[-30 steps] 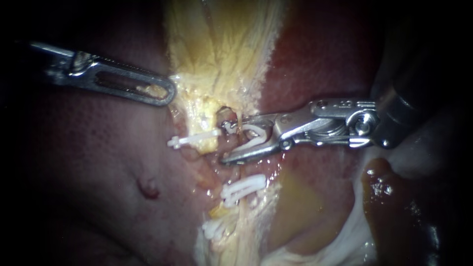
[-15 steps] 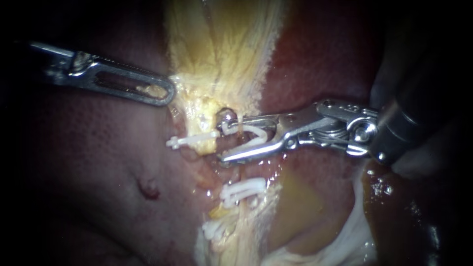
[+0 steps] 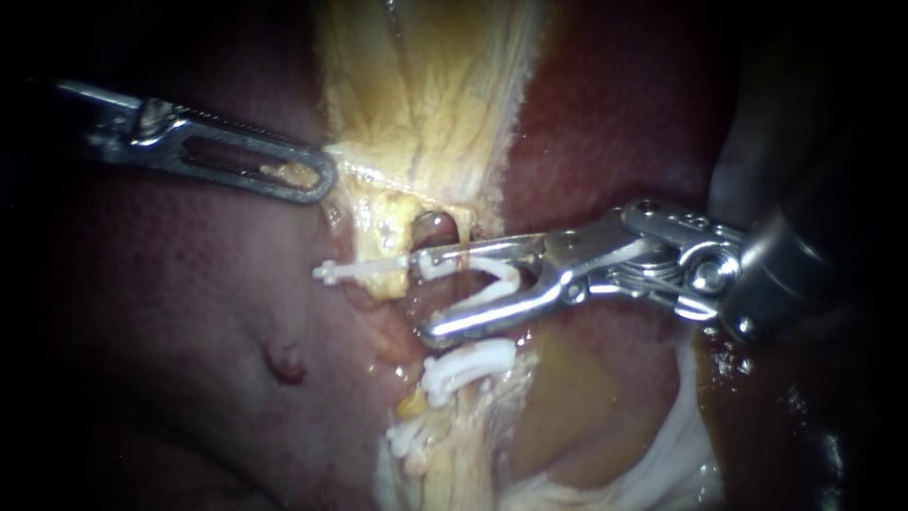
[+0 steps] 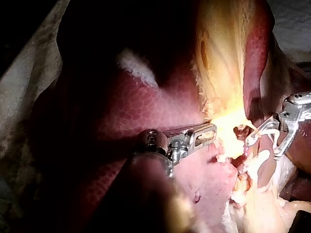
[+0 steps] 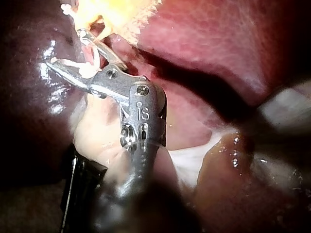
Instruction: Clipping third clip right tube
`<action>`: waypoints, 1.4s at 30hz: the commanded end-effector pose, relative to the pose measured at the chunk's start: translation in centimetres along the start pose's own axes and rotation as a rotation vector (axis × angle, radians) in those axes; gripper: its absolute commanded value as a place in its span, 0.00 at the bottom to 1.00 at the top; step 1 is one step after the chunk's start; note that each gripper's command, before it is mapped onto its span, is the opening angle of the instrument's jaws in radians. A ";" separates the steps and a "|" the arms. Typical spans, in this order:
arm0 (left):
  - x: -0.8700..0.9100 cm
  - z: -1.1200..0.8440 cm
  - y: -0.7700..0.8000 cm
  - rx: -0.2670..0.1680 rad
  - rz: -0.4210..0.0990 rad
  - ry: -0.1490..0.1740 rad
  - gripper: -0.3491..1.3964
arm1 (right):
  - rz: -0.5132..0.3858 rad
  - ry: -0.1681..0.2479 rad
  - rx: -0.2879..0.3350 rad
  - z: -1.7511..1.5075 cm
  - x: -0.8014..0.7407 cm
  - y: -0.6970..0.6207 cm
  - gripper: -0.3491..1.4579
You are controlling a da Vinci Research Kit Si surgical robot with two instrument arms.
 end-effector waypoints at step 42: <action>0.01 0.01 0.02 0.000 0.001 0.000 0.00 | 0.136 0.017 -0.019 -0.35 -0.07 0.14 0.00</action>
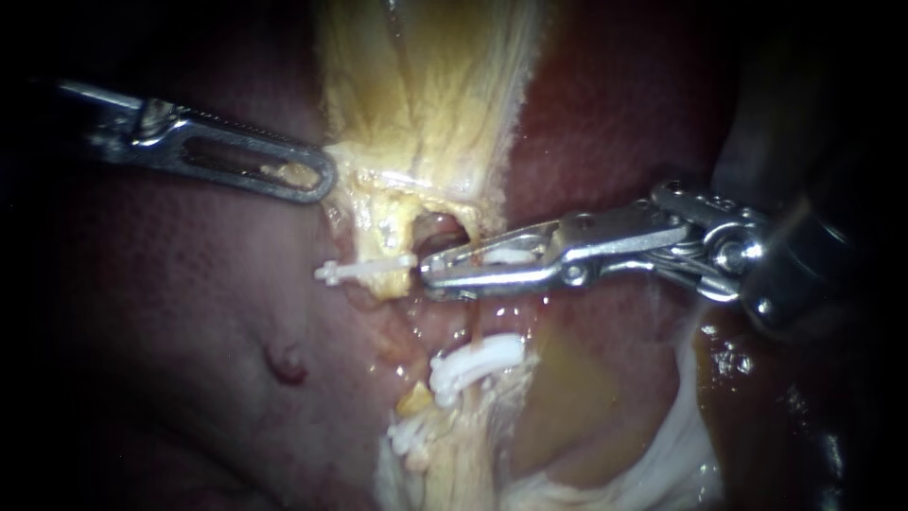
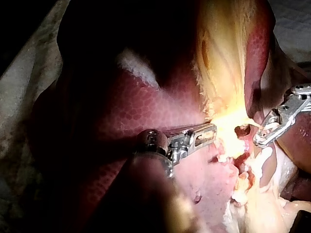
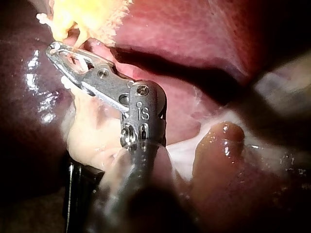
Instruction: Clipping third clip right tube
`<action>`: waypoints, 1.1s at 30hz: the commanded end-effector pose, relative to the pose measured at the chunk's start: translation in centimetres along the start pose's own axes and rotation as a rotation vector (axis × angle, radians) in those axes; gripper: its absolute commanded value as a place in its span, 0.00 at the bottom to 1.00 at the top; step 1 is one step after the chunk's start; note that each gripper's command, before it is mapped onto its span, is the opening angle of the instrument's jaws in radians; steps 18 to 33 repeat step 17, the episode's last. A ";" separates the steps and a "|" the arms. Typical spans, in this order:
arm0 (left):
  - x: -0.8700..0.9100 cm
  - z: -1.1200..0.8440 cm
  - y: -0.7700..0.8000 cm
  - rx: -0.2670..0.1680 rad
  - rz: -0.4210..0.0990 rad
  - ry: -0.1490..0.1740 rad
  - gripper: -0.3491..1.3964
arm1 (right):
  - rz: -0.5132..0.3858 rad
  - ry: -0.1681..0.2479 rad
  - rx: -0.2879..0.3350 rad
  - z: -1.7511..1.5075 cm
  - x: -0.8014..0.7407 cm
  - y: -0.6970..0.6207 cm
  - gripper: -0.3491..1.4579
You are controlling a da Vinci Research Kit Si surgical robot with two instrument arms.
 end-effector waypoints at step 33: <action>0.00 -0.01 0.00 0.000 0.000 0.000 0.00 | 0.040 -0.055 0.002 0.01 -0.09 -0.03 0.00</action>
